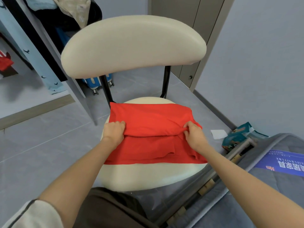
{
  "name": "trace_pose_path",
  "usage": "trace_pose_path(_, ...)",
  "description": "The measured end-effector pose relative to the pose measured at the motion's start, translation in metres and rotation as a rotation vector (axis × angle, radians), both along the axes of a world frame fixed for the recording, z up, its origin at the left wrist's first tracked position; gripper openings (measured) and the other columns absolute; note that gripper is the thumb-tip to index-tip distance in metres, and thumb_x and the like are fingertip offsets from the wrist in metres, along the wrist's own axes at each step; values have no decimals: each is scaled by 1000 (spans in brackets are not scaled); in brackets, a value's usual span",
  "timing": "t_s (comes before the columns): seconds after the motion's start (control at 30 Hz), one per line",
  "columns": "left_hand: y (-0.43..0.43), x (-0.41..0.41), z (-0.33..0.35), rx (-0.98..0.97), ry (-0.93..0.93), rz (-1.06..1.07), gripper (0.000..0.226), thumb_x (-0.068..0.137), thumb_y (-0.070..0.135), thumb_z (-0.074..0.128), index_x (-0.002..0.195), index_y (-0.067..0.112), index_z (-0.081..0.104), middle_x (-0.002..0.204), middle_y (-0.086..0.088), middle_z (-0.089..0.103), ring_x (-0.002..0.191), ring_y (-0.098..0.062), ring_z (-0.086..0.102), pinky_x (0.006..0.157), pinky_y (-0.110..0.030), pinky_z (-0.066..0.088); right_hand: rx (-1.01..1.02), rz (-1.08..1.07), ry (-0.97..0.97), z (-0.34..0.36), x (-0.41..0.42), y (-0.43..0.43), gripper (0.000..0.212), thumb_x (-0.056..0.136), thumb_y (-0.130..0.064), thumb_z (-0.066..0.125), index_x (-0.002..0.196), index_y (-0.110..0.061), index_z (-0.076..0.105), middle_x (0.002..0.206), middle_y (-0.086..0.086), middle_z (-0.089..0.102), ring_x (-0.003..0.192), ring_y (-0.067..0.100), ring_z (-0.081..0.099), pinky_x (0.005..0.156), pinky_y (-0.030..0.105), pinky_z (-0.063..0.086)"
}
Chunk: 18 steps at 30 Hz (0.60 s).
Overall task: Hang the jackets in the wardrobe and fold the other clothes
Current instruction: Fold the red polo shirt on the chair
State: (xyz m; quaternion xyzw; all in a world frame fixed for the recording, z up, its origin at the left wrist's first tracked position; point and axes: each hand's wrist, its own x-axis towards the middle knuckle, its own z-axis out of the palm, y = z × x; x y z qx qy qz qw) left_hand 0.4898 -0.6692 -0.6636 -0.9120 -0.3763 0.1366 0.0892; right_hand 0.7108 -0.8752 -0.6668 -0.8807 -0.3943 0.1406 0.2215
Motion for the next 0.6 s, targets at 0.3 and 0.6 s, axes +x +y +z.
trace_pose_path(0.3, 58, 44, 51, 59, -355, 75, 22, 88, 7, 47, 110, 7, 48, 108, -13, 60, 91, -38, 62, 60, -35, 33, 407, -145, 57, 52, 41, 67, 29, 93, 1, 50, 121, 10, 49, 123, 19, 59, 120, 29, 50, 90, 19, 34)
trace_pose_path(0.6, 28, 6, -23, 124, -198, -210, 24, 69, 0, 70, 90, 13, 69, 80, -7, 66, 72, -28, 63, 71, -34, 49, -195, -18, -82, -21, 18, 13, 43, 95, -9, 40, 137, -7, 34, 130, 14, 54, 108, 37, 57, 84, 43, 45)
